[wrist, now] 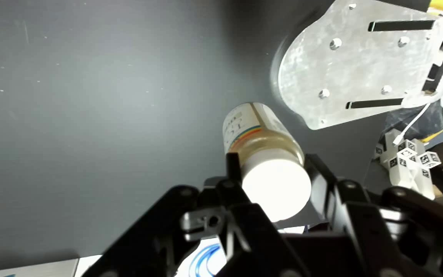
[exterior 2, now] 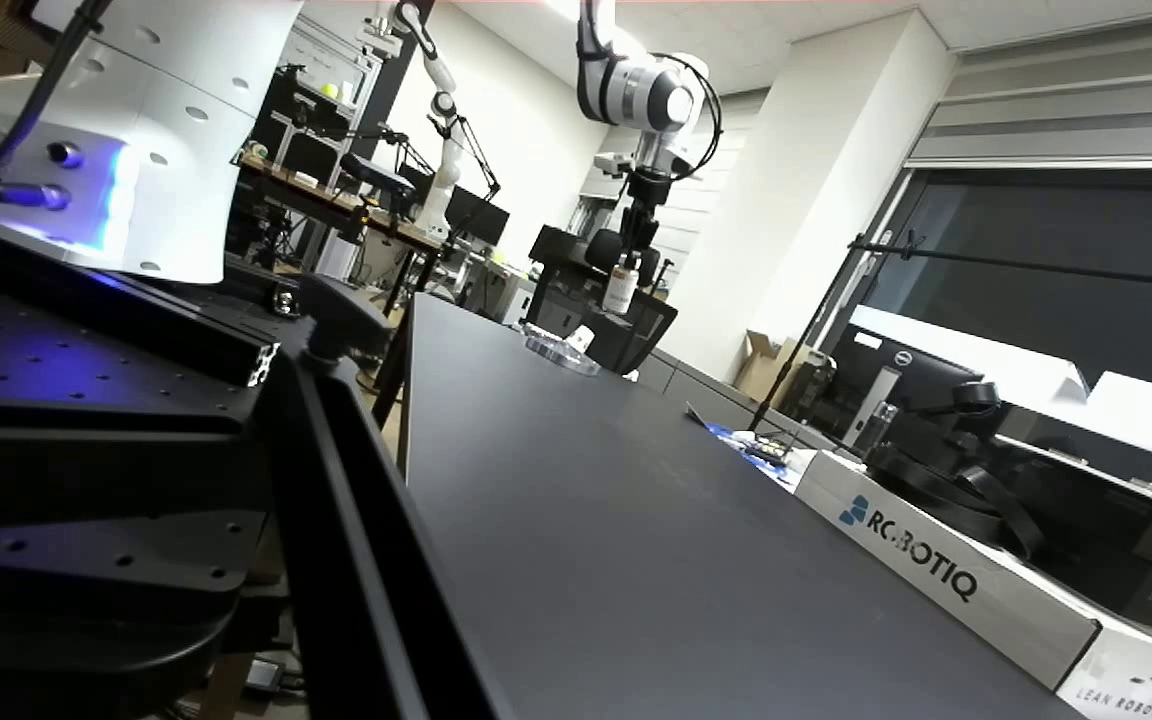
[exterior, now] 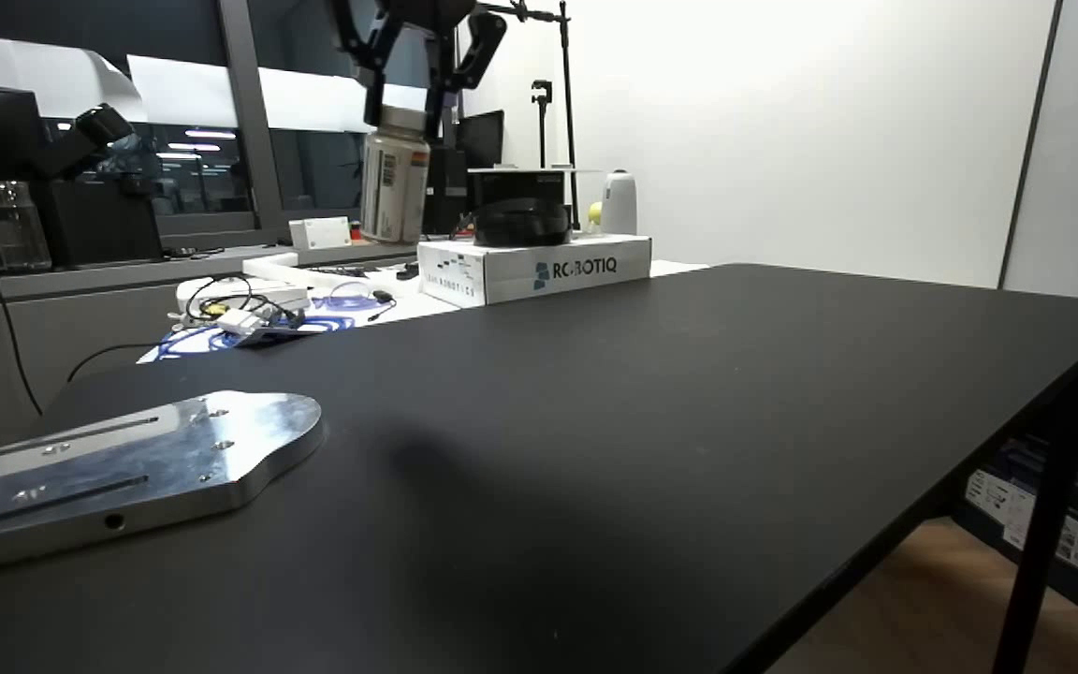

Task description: Put the bottle on the metal thing

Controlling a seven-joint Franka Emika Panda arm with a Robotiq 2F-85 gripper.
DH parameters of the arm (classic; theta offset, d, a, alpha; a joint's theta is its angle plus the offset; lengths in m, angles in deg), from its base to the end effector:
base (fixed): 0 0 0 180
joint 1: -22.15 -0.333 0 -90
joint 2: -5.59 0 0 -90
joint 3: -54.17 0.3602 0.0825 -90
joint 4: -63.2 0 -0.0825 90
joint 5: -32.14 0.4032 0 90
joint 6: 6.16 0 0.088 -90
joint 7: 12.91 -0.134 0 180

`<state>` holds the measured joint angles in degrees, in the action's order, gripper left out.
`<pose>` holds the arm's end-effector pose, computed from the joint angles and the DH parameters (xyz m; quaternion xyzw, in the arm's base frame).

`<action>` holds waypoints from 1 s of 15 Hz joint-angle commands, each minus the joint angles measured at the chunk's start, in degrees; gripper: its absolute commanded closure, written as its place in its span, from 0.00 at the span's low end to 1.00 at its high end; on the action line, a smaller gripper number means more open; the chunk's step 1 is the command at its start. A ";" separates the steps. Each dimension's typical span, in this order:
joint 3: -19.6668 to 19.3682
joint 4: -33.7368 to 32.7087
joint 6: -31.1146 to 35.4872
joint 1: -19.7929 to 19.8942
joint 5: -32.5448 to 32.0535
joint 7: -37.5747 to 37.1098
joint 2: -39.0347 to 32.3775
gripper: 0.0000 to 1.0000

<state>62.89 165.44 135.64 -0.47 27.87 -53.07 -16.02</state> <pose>0.6165 0.3621 0.3838 -0.9855 0.0603 -0.1290 0.0921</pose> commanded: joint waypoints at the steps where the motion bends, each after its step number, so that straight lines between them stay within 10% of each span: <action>1: 0.96 -9.57 -4.54 -1.73 0.81 1.98 -6.27 0.81; 3: 0.26 -13.24 -7.55 -3.17 0.43 1.06 -9.09 0.81; 4: 0.14 -7.61 -3.95 -2.92 0.56 1.26 -5.59 0.56; 12: -0.19 -11.70 -5.91 -3.61 0.68 1.32 -8.83 0.56; 13: -0.50 -12.54 -5.49 -4.06 -0.09 1.12 -9.44 0.81; 15: -0.18 -15.11 -5.77 -4.59 -0.30 2.26 -11.57 0.81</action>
<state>63.34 153.98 130.24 -3.68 27.92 -51.68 -25.01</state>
